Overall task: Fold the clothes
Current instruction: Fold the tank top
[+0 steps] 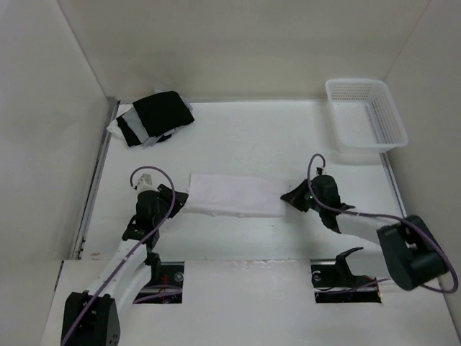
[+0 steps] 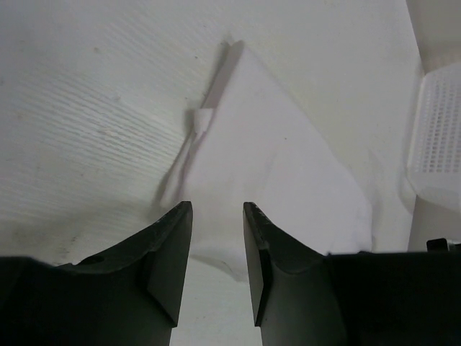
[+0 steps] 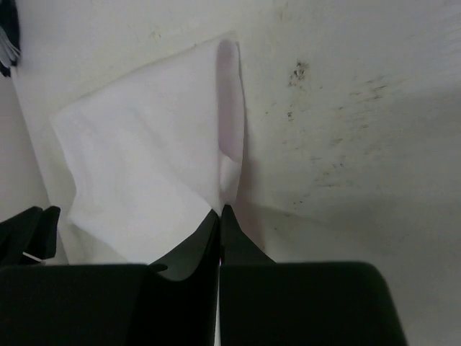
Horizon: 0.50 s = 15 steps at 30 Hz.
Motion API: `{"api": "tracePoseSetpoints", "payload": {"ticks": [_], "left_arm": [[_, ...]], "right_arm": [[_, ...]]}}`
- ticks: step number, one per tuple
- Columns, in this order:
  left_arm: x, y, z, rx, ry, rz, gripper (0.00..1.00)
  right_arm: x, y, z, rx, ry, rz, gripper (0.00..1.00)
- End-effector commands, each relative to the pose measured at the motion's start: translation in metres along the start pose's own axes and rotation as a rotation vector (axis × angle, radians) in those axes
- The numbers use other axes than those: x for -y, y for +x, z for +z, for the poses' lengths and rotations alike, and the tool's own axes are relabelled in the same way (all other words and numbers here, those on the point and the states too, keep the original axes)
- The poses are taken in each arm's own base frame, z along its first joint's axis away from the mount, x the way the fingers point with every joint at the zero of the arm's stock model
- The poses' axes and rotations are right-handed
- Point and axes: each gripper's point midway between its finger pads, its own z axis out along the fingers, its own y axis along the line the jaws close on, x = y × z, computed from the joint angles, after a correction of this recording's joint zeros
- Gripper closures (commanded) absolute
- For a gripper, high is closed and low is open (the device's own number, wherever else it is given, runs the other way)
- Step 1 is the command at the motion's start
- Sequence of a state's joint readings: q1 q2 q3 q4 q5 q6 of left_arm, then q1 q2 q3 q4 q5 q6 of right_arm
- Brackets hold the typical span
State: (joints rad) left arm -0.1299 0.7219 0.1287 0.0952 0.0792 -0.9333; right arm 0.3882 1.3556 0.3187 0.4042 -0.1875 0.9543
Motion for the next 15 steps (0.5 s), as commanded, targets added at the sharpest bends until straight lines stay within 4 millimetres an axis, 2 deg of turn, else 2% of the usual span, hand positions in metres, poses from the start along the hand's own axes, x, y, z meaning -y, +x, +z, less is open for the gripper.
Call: {"api": "tracePoseSetpoints", "payload": {"ticks": [1, 5, 9, 12, 15], "left_arm": [[0.048, -0.016, 0.000, 0.045, 0.129, 0.031, 0.68], [0.071, -0.006, -0.001, 0.033, 0.172, 0.058, 0.69], [0.095, 0.003, -0.003, 0.009, 0.225, 0.083, 0.69], [0.109, 0.009, -0.005, -0.008, 0.266, 0.086, 0.69], [0.118, 0.014, -0.008, -0.018, 0.297, 0.086, 0.69]], "right_arm": [[-0.020, -0.039, -0.027, 0.159, -0.056, 0.006, 1.00], [-0.022, -0.063, -0.067, 0.244, 0.036, -0.101, 1.00], [-0.045, -0.083, -0.095, 0.290, 0.075, -0.186, 1.00], [-0.070, -0.086, -0.102, 0.275, 0.086, -0.254, 1.00], [-0.097, -0.079, -0.098, 0.246, 0.102, -0.316, 1.00]]}}
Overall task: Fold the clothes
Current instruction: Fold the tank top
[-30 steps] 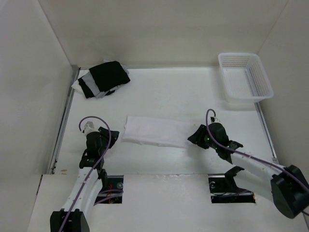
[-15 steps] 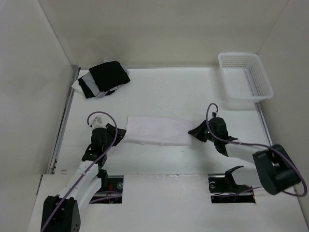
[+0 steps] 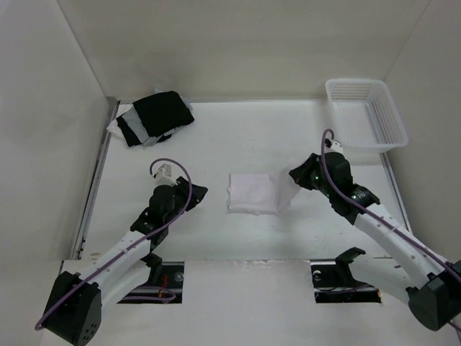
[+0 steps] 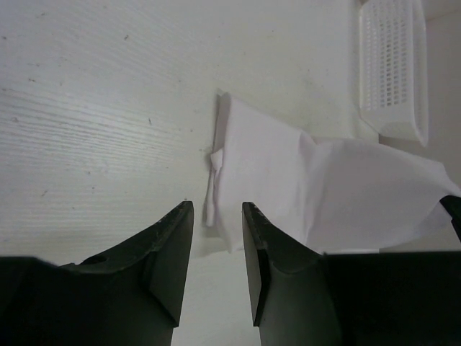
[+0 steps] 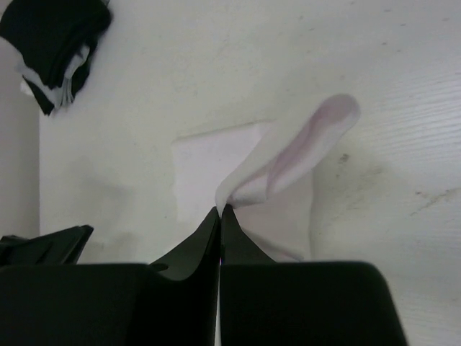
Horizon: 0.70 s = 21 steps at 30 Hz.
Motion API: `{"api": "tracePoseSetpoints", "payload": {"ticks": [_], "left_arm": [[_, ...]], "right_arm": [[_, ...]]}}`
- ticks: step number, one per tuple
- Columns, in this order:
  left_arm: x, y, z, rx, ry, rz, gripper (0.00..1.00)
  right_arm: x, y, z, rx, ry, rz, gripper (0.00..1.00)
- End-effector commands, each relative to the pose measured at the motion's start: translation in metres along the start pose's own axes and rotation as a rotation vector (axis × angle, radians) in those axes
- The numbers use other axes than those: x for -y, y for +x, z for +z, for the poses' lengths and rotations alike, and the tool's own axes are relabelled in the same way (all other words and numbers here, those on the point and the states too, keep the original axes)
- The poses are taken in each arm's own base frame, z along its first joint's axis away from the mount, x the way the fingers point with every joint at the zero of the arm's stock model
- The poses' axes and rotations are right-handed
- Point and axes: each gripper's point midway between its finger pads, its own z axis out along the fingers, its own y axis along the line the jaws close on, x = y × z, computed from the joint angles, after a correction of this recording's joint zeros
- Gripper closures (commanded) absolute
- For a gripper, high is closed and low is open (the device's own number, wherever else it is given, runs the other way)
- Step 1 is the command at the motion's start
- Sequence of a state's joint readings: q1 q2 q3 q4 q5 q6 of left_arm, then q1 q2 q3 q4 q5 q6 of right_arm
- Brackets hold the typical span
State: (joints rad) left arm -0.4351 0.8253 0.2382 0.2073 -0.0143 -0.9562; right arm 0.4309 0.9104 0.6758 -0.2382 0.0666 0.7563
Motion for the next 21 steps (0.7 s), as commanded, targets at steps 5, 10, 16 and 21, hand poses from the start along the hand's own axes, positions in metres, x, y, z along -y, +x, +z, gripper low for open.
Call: {"api": "tracePoseSetpoints", "payload": {"ticks": [5, 10, 16, 21], "left_arm": [[0.036, -0.016, -0.002, 0.056, 0.117, -0.012, 0.68], [0.033, -0.016, -0.009, 0.064, 0.145, -0.023, 0.68], [0.031, -0.024, -0.020, 0.091, 0.181, -0.059, 0.68], [0.027, -0.029, -0.022, 0.102, 0.179, -0.069, 0.68]], "right_arm": [[-0.046, 0.024, 0.010, -0.100, 0.098, -0.181, 0.98], [-0.079, 0.062, 0.038, -0.191, 0.136, -0.253, 0.94], [-0.131, 0.120, 0.078, -0.298, 0.116, -0.326, 0.70], [-0.184, 0.127, 0.065, -0.297, -0.008, -0.354, 0.60]]}}
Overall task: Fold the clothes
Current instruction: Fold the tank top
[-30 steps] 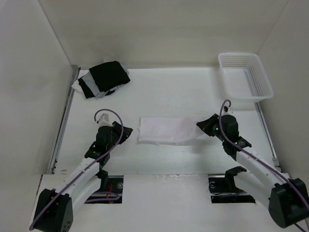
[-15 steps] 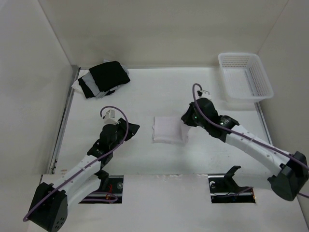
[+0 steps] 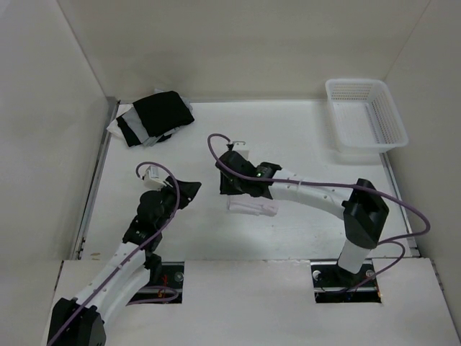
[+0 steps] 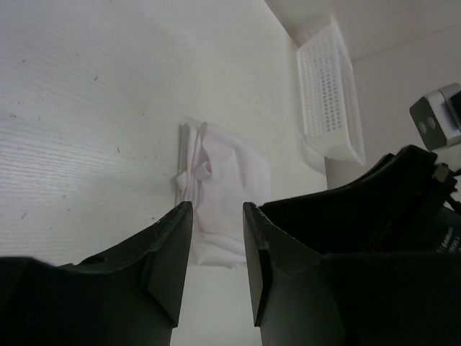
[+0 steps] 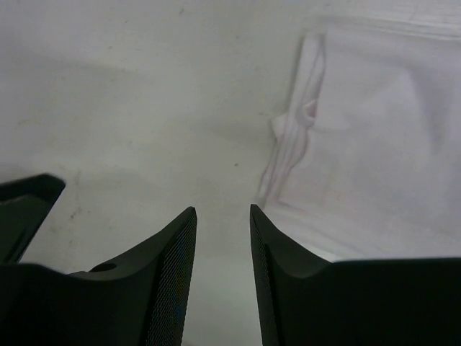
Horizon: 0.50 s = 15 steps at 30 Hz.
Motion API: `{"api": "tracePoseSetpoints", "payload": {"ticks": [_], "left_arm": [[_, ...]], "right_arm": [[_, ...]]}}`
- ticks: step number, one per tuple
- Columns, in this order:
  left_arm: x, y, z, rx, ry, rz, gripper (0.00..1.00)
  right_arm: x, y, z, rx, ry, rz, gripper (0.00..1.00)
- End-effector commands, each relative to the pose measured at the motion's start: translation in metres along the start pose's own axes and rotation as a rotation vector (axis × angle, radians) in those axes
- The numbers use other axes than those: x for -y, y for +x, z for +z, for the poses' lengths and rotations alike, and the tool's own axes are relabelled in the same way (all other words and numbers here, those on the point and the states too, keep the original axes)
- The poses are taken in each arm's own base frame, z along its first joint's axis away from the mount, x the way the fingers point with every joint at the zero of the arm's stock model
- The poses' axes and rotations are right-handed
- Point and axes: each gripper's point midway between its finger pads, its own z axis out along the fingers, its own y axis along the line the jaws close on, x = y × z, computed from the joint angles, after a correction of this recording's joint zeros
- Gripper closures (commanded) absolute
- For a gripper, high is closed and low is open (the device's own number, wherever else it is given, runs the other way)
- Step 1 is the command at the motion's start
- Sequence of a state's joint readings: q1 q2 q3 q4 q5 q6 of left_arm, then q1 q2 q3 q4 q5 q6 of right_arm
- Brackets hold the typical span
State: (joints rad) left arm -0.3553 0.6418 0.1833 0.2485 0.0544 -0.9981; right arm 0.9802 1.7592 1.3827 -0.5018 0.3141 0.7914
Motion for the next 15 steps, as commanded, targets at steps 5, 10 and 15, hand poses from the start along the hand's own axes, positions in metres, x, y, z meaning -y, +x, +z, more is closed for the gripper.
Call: {"api": "tracePoseSetpoints", "payload": {"ticks": [5, 10, 15], "left_arm": [[0.024, 0.008, 0.009, -0.036, 0.065, 0.009, 0.67], [0.052, 0.038, 0.030, -0.095, 0.107, 0.075, 0.67], [0.060, 0.084, 0.060, -0.167, 0.092, 0.181, 0.68]], "right_arm": [[0.005, -0.045, -0.043, 0.142, -0.114, 0.060, 0.76], [0.034, -0.051, -0.007, 0.128, -0.174, 0.114, 0.95], [0.039, -0.056, 0.030, 0.108, -0.206, 0.133, 0.95]]}}
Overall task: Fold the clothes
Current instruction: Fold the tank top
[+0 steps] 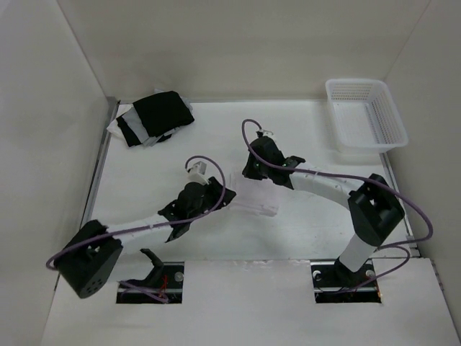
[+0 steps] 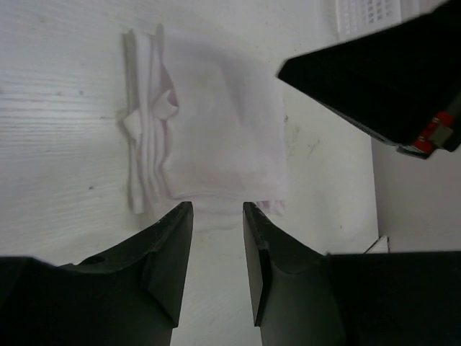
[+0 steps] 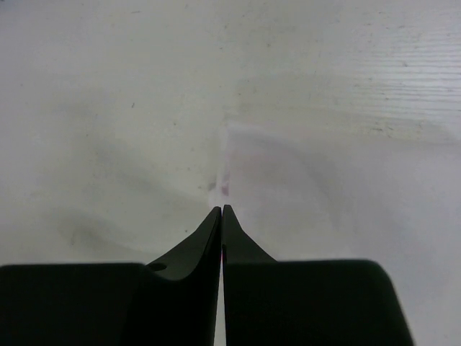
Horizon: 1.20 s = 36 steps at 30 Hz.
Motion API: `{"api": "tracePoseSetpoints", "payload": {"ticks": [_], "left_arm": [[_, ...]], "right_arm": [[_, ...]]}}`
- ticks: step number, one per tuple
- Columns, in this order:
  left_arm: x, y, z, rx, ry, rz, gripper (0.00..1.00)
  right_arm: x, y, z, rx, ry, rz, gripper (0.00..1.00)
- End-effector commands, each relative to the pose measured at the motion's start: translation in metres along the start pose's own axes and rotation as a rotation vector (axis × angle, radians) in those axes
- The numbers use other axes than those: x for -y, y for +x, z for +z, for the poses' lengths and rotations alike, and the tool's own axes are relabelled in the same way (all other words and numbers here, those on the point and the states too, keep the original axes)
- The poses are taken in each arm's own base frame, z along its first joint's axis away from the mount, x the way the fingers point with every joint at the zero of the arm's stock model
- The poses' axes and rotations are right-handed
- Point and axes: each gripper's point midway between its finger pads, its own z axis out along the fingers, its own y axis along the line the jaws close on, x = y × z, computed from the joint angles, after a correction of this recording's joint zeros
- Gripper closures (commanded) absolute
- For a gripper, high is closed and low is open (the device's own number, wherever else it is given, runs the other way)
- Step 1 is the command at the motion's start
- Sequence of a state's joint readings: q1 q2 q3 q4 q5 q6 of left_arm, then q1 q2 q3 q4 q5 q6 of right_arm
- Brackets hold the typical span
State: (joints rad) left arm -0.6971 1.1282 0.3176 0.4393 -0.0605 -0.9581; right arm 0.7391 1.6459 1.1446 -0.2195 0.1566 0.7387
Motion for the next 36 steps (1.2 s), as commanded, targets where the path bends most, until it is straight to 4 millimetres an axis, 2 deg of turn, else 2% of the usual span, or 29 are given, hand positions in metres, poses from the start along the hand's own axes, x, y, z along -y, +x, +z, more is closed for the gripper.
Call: {"api": "tracePoseSetpoints", "payload": {"ticks": [1, 5, 11, 14, 18, 22, 26, 28, 31, 33, 36], "left_arm": [[0.037, -0.016, 0.024, 0.092, 0.086, 0.063, 0.69], [0.026, 0.002, 0.044, 0.062, 0.054, 0.074, 0.71], [-0.014, 0.040, 0.058, -0.050, -0.053, 0.089, 0.75], [-0.036, 0.059, 0.054, -0.102, -0.103, 0.085, 0.78], [-0.052, 0.075, 0.041, -0.141, -0.138, 0.087, 0.79], [-0.052, 0.077, 0.029, -0.131, -0.132, 0.089, 0.79], [-0.049, 0.084, 0.022, -0.150, -0.129, 0.102, 0.79], [-0.042, 0.082, 0.019, -0.139, -0.111, 0.102, 0.79], [-0.023, 0.061, 0.011, -0.061, -0.056, 0.095, 0.73], [-0.008, 0.041, 0.002, 0.013, -0.019, 0.091, 0.69], [0.009, 0.011, -0.014, 0.110, 0.004, 0.112, 0.64]], "right_arm": [[-0.029, -0.003, 0.021, -0.003, -0.150, -0.008, 0.95], [-0.030, 0.006, 0.048, -0.037, -0.176, 0.012, 0.95], [-0.010, 0.003, 0.077, -0.033, -0.144, 0.089, 0.96], [-0.003, -0.001, 0.087, -0.034, -0.133, 0.115, 0.96], [0.003, -0.005, 0.100, -0.049, -0.120, 0.138, 0.96], [0.006, -0.014, 0.110, -0.052, -0.120, 0.193, 0.96], [0.000, -0.027, 0.116, -0.042, -0.136, 0.220, 0.96], [-0.004, -0.032, 0.119, -0.041, -0.143, 0.231, 0.96], [-0.017, -0.046, 0.112, -0.009, -0.196, 0.232, 0.95], [-0.032, -0.062, 0.094, 0.031, -0.261, 0.224, 0.94], [-0.049, -0.088, 0.054, 0.121, -0.339, 0.189, 0.88]]}}
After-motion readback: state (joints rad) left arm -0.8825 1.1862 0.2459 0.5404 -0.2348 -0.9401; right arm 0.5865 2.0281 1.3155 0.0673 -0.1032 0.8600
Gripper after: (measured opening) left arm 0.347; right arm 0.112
